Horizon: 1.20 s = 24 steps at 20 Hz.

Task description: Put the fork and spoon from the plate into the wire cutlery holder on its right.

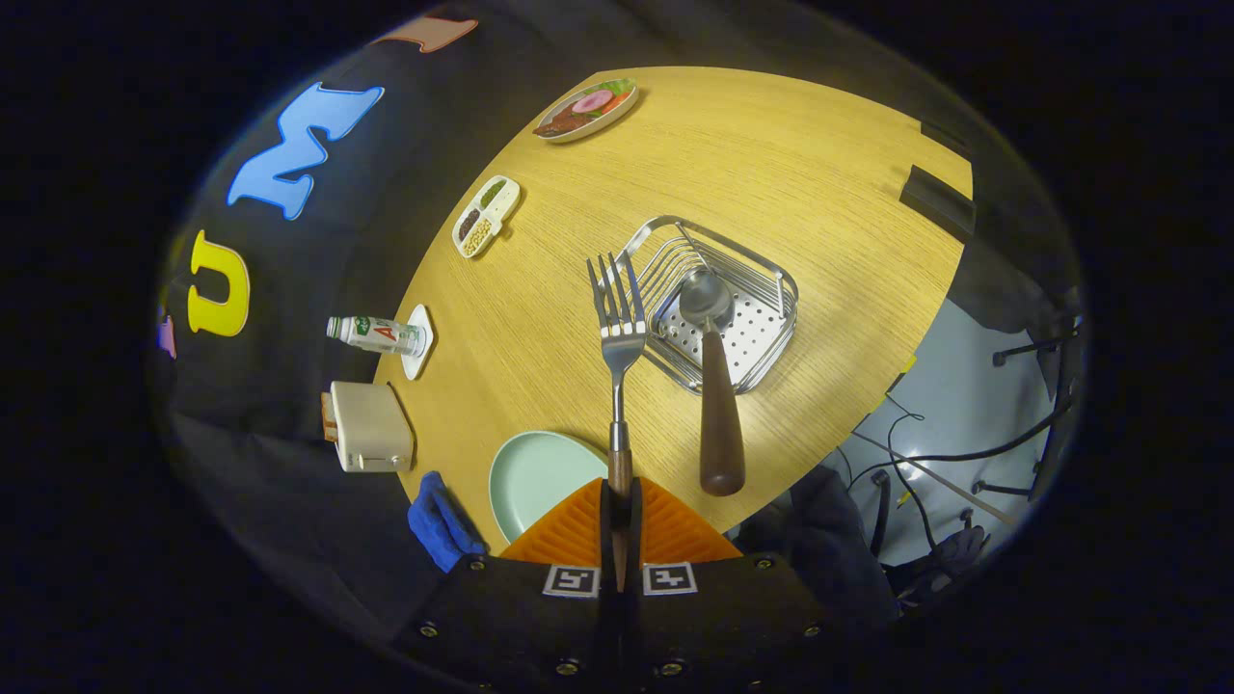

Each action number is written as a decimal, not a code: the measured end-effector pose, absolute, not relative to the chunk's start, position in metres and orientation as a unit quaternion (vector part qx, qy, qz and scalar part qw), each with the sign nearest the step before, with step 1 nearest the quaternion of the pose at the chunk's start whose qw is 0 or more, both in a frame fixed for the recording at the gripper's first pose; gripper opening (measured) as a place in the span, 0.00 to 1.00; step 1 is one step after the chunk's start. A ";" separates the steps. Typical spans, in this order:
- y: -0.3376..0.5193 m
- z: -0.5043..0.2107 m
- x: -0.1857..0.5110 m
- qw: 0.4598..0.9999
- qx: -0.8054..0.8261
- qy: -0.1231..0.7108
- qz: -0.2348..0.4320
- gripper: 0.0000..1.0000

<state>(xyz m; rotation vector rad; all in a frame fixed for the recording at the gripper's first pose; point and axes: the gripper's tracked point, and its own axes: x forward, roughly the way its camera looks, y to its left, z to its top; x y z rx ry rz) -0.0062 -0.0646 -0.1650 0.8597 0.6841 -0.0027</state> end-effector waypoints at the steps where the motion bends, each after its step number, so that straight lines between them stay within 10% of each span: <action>1: -0.067 -0.166 -0.006 0.850 0.414 0.325 -0.005 0.02; 24: -0.082 -0.164 -0.008 0.833 0.408 0.371 -0.033 0.05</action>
